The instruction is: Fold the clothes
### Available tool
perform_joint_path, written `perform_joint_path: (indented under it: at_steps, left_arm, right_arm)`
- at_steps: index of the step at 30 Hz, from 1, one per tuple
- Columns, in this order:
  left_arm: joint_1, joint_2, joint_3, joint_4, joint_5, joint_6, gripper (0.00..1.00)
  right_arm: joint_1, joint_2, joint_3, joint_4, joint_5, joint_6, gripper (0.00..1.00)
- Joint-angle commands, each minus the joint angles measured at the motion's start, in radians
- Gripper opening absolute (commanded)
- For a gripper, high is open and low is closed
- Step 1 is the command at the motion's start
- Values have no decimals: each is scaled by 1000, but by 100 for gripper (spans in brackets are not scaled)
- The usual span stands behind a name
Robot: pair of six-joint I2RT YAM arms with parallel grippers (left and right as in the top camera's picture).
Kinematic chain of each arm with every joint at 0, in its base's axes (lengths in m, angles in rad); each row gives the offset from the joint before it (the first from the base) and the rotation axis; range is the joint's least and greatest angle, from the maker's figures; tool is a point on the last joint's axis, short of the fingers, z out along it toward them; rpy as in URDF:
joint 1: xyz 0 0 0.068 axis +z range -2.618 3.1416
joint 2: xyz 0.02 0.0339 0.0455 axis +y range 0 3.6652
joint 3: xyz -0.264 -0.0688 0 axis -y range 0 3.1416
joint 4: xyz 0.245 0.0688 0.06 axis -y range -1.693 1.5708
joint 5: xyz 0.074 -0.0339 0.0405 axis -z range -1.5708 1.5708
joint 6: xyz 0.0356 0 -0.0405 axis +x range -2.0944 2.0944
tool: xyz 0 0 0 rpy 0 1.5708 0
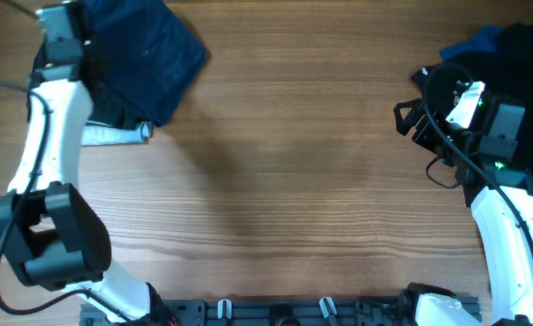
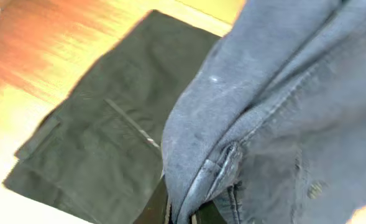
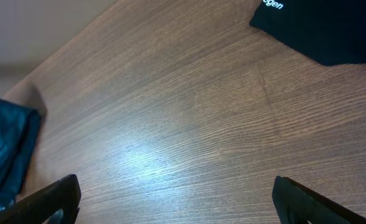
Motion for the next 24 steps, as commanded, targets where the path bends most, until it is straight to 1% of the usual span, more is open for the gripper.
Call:
perform_joint_path:
  at_steps: [1,4,6,14,16,24]
  left_arm:
    - [120,-32,21,19,109,-43,4]
    - [191,-24,21,17,116,-97,4]
    - [216,-5,21,11,122,-95,4]
    - [242,101,18,-7,122,-97,4]
    - [262,137,18,3,122,-115,4]
    - [318,177,18,8,122,-118,4]
  right_arm:
    - [-2,8,10,2,10,7,99]
    - [-2,8,10,2,10,6,99]
    - [-2,8,10,3,10,7,100]
    - [-2,8,10,2,10,7,100]
    - [-2,8,10,2,10,7,100]
    - [-2,8,10,2,10,7,100]
